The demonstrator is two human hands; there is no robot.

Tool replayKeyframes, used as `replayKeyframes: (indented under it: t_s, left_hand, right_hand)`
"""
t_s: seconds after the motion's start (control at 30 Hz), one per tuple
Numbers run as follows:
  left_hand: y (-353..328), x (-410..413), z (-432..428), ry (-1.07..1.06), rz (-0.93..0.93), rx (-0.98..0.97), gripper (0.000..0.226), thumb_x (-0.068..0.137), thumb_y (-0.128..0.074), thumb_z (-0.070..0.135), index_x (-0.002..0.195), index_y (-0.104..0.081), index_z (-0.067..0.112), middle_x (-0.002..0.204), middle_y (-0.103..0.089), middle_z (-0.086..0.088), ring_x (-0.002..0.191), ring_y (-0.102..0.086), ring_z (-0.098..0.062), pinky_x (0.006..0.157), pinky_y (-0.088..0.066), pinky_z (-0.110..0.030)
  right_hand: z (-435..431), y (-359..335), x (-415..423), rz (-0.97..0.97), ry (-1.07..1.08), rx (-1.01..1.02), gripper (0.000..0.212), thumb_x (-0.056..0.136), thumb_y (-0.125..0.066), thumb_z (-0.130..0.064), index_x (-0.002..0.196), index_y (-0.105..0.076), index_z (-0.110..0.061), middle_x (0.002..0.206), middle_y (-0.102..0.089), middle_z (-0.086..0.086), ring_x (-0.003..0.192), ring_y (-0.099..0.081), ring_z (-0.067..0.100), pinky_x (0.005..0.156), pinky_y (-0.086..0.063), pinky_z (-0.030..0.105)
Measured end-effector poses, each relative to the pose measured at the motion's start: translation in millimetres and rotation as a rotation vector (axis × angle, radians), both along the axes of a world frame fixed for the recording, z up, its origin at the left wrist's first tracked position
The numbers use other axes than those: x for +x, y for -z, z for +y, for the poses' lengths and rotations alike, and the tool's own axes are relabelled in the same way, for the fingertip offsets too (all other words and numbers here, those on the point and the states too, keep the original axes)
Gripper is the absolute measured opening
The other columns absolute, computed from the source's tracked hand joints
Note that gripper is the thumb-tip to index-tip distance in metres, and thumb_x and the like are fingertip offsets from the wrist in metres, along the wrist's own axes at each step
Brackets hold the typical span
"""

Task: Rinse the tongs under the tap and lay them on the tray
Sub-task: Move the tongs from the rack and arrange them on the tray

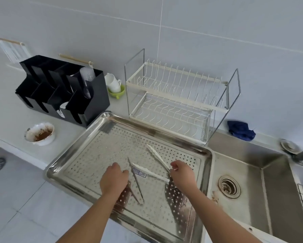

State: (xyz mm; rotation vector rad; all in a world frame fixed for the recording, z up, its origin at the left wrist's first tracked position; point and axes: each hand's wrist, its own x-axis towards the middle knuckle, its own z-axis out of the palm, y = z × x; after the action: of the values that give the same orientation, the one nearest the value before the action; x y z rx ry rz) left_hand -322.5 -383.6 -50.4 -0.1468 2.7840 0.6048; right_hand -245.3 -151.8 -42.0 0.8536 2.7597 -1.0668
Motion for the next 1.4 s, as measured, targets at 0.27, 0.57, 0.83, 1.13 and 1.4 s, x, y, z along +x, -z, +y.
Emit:
replayKeyframes:
  t_s: [0.27,0.57,0.83,1.13,1.4]
  left_hand:
    - [-21.1,17.2,34.6,0.432,0.276,-0.164,0.037,0.092,-0.058,0.043,0.121,-0.058,0.02,0.1,-0.056,0.001,0.081,-0.051,-0.014,0.066,-0.047,-0.027]
    - [-46.3,54.3,117.0,0.782,0.442,-0.056,0.044,0.094,-0.049,0.043,0.131,-0.049,0.019,0.122,-0.055,-0.003,0.103,-0.053,-0.019,0.088,-0.049,-0.035]
    - [-60.0,114.2,211.8,0.996,0.507,0.001,0.047,0.094,-0.048,0.044,0.132,-0.051,0.016,0.123,-0.056,-0.006,0.108,-0.054,-0.024,0.09,-0.046,-0.038]
    - [-54.9,221.3,328.4,1.091,0.469,0.025,0.043,0.091,-0.054,0.04,0.126,-0.055,0.016,0.118,-0.057,-0.008,0.107,-0.056,-0.03,0.091,-0.045,-0.041]
    - [-46.3,301.2,412.9,1.169,0.48,-0.041,0.04,0.092,-0.051,0.043,0.121,-0.055,0.017,0.112,-0.055,-0.007,0.103,-0.054,-0.028,0.09,-0.043,-0.039]
  right_hand:
    - [8.8,-23.9,33.5,0.04,0.054,0.138,0.039,0.095,-0.06,-0.023,0.133,-0.064,-0.021,0.129,-0.067,-0.002,0.112,-0.065,0.017,0.09,-0.056,0.034]
    - [47.8,-45.1,99.1,-0.029,0.137,0.281,0.042,0.094,-0.057,-0.031,0.136,-0.059,-0.022,0.125,-0.064,0.001,0.116,-0.06,0.024,0.084,-0.054,0.035]
    - [111.0,-55.9,184.8,-0.048,0.334,0.311,0.033,0.092,-0.058,-0.031,0.124,-0.062,-0.023,0.117,-0.064,0.0,0.113,-0.058,0.026,0.078,-0.048,0.033]
    - [212.6,-56.3,307.8,-0.083,0.448,0.27,0.032,0.089,-0.058,-0.029,0.12,-0.062,-0.023,0.116,-0.064,0.001,0.108,-0.059,0.028,0.082,-0.053,0.036]
    - [300.8,-45.2,390.9,-0.081,0.496,0.24,0.042,0.095,-0.058,-0.033,0.137,-0.058,-0.027,0.129,-0.065,-0.003,0.119,-0.059,0.022,0.083,-0.051,0.034]
